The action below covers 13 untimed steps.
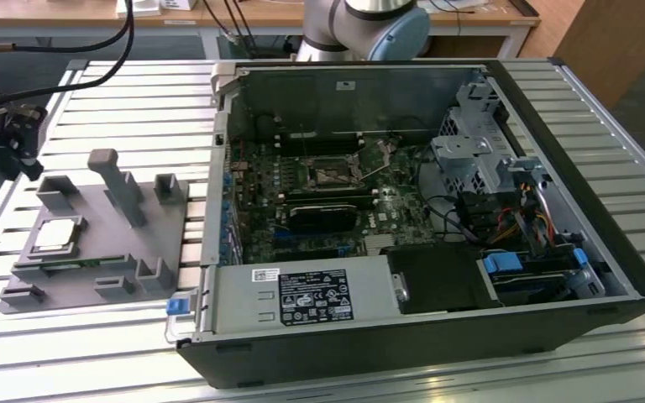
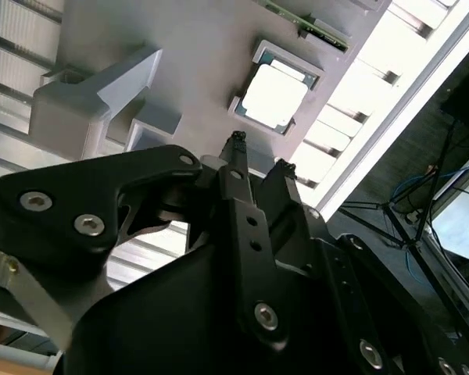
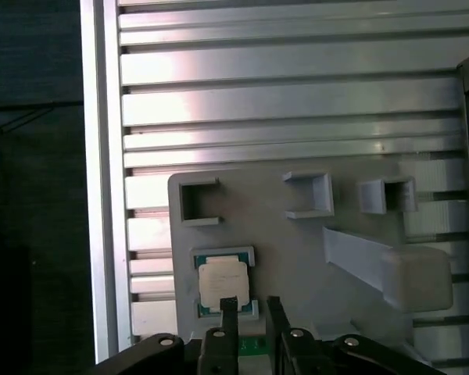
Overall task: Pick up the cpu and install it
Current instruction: 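Pick up the cpu and move it towards the insertion slot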
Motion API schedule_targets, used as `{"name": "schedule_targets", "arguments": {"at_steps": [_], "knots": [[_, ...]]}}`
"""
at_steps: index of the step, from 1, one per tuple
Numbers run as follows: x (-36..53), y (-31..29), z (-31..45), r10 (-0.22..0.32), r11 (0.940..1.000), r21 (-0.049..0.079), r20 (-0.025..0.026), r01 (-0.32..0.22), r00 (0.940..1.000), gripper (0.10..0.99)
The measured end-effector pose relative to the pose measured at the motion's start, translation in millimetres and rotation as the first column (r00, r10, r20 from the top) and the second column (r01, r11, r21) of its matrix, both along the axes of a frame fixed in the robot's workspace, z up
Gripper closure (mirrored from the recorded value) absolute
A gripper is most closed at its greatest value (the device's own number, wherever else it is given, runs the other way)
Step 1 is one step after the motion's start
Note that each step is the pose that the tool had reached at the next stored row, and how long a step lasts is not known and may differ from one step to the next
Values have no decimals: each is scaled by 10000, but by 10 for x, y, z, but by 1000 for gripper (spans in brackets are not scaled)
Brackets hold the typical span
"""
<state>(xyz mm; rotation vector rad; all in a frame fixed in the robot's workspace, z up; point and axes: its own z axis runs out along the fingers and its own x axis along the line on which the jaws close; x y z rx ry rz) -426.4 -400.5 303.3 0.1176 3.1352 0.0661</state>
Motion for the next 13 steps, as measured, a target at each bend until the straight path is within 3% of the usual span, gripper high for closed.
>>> {"name": "schedule_targets", "arguments": {"at_steps": [1,3,4,9,10,11,13], "knots": [[-4,-2,-13,4,10000,-1,-1,-4,10000,796],[-12,-8,-38,21,10000,-2,-3,-21,10000,678],[-16,-10,-47,31,10000,-2,-4,-31,10000,678],[-72,-13,-79,57,10000,-1,-3,-57,10000,447],[-86,-13,-85,59,10000,-1,-3,-59,10000,447],[-99,-13,-91,60,10000,-1,-4,-60,10000,384],[-129,-13,-109,61,10000,-1,-3,-61,10000,384]]}}
